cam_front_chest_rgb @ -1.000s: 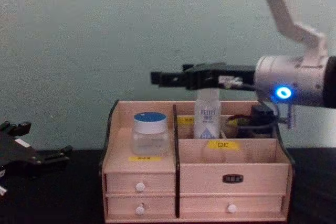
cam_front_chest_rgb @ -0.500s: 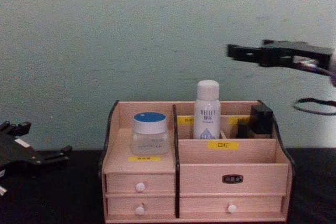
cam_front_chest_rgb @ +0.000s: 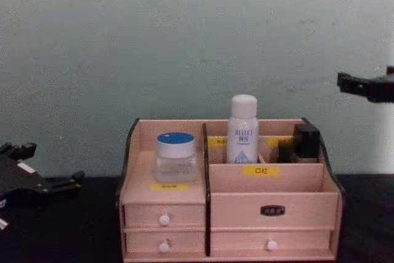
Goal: Pick up the facial cleanser and watermelon frost from the table and place them into the tiered storage box.
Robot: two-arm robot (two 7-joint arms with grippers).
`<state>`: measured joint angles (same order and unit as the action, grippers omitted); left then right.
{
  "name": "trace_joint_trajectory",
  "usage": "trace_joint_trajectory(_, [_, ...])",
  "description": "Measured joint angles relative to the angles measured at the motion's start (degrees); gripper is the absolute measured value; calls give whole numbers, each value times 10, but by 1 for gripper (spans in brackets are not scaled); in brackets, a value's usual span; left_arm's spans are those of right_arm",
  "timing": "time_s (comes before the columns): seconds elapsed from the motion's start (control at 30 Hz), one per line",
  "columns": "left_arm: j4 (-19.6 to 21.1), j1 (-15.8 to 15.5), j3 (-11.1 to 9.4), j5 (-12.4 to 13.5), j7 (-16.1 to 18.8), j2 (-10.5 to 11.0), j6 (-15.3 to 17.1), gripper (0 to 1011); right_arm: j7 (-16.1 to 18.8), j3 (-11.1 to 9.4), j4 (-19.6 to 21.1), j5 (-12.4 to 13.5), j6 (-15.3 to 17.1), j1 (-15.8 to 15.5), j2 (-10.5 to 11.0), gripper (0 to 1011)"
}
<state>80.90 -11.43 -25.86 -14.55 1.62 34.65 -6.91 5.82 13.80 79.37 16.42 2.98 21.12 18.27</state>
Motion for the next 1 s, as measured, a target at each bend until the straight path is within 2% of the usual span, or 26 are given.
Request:
trace_joint_trajectory(0.2, [0, 0, 0, 0, 0, 0, 0, 1002, -27, -4, -21, -28, -10, -10, -12, 1002])
trace_joint_trajectory(0.4, [0, 0, 0, 0, 0, 0, 0, 1001, -36, -6, -44, -42, -13, -13, -22, 1002])
trace_joint_trajectory(0.67, [0, 0, 0, 0, 0, 0, 0, 1001, -29, -12, -72, -49, -6, -12, -33, 1003])
trace_joint_trajectory(1.0, [0, 0, 0, 0, 0, 0, 0, 1001, -8, -21, -85, -53, 3, -11, -42, 1002])
